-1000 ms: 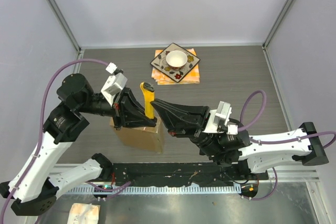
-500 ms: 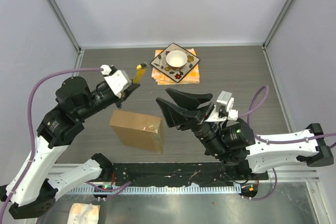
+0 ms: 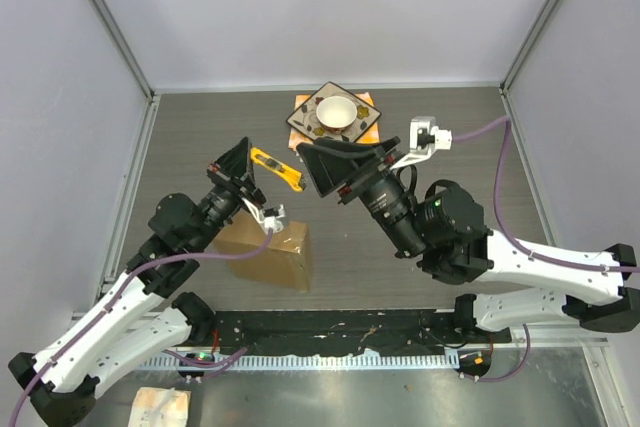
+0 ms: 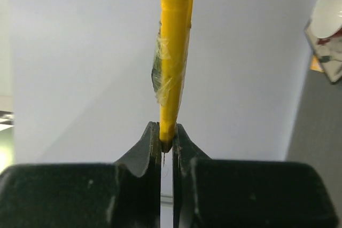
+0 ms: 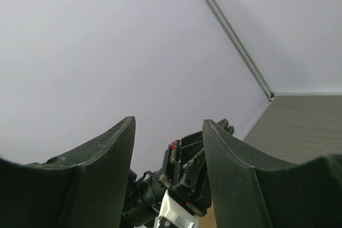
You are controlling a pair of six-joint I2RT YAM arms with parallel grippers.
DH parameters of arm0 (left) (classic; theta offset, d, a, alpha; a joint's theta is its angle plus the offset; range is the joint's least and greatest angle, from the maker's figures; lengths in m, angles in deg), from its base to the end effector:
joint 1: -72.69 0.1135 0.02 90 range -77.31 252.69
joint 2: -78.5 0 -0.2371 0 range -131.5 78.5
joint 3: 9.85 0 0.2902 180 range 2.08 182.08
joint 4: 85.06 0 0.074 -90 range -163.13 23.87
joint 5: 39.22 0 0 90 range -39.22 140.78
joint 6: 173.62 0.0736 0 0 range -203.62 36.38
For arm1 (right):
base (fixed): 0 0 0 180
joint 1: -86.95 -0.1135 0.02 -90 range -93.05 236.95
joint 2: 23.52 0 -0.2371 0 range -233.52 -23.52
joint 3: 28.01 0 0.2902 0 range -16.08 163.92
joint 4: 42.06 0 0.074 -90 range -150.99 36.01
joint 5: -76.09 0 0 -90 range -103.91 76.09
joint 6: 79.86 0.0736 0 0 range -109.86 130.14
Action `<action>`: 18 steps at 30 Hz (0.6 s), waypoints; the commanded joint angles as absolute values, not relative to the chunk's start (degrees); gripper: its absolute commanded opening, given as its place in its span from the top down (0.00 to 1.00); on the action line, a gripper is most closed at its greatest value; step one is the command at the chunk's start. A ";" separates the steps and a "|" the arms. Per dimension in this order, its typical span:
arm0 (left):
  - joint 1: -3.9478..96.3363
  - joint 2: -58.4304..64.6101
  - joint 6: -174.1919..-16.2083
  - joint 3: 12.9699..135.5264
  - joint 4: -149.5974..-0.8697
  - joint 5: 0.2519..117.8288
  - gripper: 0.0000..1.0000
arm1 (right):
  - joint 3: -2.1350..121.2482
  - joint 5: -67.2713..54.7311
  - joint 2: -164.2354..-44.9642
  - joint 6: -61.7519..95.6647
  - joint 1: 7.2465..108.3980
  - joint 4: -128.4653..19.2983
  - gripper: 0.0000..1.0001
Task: Unpack the express box
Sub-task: Cut the express box at the center of the board.
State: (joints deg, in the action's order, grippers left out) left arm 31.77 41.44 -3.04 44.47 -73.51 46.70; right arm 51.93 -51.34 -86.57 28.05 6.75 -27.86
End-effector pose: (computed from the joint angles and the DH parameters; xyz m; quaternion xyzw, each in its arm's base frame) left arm 0.1958 -0.1628 0.3572 0.5722 0.3507 0.2738 0.6889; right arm 0.0958 0.2916 0.4776 -0.0018 0.5431 0.5195 0.6596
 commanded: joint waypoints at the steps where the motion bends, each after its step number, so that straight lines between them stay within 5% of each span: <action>1: 30.68 42.37 15.23 45.06 -91.14 49.11 1.00 | 53.27 -45.30 -86.36 45.72 11.79 -37.11 0.41; 18: 27.43 40.70 27.30 43.39 -97.56 44.10 1.00 | 44.13 -39.31 -87.85 60.24 15.93 -32.55 0.35</action>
State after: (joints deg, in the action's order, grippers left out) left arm 28.01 40.98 25.22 42.63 -92.96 46.29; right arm 46.03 -41.42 -87.81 56.14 15.88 -38.07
